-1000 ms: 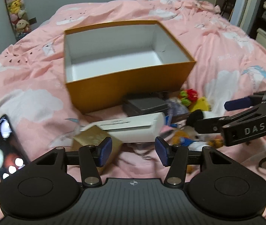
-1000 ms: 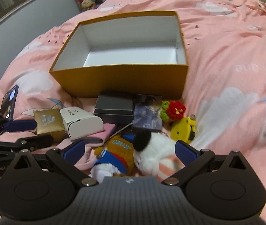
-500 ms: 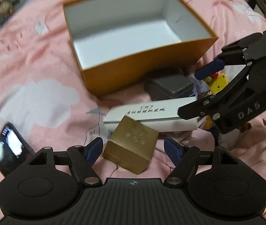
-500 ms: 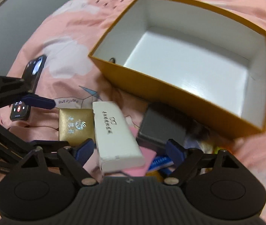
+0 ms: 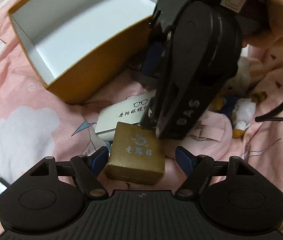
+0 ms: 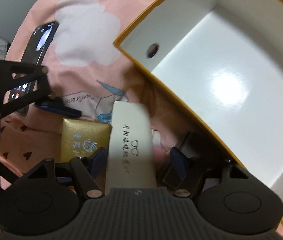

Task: Organize objects
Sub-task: 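Grasp the gold box with the left tool while the right tool grasps the white glasses case, then lower the white glasses case into the box with the right tool while the left carries the gold box, then place the gold box into the box corner with the left tool and release, then grasp the pink card holder with the left tool while the right tool grasps the dark grey box, then carry the pink card holder into the box with the left tool while the right carries the grey box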

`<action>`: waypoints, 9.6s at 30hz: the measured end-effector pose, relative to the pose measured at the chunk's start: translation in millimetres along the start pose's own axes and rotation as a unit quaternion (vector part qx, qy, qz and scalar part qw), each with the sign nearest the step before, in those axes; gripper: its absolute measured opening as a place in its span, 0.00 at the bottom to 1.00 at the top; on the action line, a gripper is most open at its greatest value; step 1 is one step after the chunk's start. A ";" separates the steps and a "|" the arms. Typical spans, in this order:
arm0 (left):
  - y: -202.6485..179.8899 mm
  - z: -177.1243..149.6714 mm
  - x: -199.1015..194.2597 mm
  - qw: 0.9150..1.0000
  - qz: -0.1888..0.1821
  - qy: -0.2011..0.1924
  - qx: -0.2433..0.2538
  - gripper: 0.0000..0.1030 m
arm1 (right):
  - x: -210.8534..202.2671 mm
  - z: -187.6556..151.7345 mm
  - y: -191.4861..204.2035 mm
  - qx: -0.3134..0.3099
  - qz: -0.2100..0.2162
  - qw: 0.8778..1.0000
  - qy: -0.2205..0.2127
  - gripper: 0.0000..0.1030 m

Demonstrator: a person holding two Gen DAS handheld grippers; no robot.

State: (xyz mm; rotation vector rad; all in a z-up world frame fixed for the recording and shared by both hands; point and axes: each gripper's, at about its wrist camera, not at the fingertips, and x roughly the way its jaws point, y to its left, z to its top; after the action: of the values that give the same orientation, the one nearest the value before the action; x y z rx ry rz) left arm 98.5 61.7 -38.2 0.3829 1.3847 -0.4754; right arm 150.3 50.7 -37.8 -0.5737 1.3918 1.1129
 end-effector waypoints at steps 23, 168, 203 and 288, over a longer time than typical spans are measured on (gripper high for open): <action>28.8 -21.2 -26.4 0.995 -0.008 -0.036 -0.092 0.67 | 14.6 -2.8 -12.3 0.030 0.035 0.998 0.042 0.60; 37.8 -12.7 -46.2 0.921 -0.049 -0.227 -0.314 0.62 | -109.3 -160.2 -22.2 0.244 -0.079 0.910 -0.325 0.53; 55.7 -27.8 60.3 0.821 -0.212 -0.111 -0.518 0.52 | -45.6 -181.4 -24.9 0.289 -0.100 0.924 -0.229 0.28; 44.9 -46.2 -95.0 0.865 -0.090 -0.307 -0.386 0.19 | -159.0 -154.0 -25.8 0.271 0.020 0.896 -0.350 0.37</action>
State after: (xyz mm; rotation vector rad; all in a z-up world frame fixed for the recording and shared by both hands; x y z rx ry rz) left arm 72.5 132.9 47.9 -0.5297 0.8766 -0.1302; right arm 127.5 -136.7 80.5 0.2550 0.9948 0.7832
